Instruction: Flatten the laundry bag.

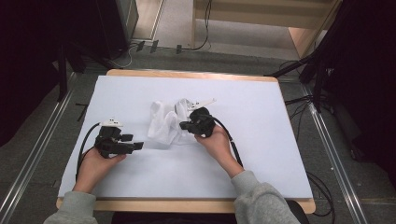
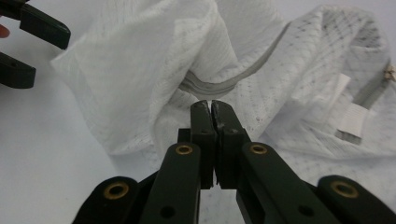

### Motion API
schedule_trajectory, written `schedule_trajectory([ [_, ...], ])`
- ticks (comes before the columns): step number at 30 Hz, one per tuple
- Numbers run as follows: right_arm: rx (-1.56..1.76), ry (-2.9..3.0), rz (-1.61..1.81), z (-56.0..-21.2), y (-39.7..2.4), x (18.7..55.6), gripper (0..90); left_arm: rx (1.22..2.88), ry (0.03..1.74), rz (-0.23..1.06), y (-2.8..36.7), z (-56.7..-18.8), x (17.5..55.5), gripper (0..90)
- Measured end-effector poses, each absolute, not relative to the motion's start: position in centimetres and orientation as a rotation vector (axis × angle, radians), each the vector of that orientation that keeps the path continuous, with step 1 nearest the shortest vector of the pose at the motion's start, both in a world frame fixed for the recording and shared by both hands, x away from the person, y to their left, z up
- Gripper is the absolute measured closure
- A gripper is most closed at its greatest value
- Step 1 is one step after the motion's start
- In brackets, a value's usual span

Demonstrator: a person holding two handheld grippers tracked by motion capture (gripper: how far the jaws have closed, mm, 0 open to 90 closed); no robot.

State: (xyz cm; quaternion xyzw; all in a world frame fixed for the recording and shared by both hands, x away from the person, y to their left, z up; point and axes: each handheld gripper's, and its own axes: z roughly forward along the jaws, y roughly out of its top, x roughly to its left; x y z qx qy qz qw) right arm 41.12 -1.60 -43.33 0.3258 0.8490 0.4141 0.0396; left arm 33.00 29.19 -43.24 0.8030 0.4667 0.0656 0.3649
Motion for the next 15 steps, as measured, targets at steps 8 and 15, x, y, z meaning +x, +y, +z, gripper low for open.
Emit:
schedule_trajectory([
  [8,0.954,2.580,1.308,-41.8,-1.5,41.0,79.0,2.057,1.204,0.172,29.3,-43.3,32.8,36.5],
  [15,0.999,2.529,1.283,-41.2,-4.0,41.6,69.8,2.048,1.211,0.177,29.2,-42.9,33.3,36.8],
])
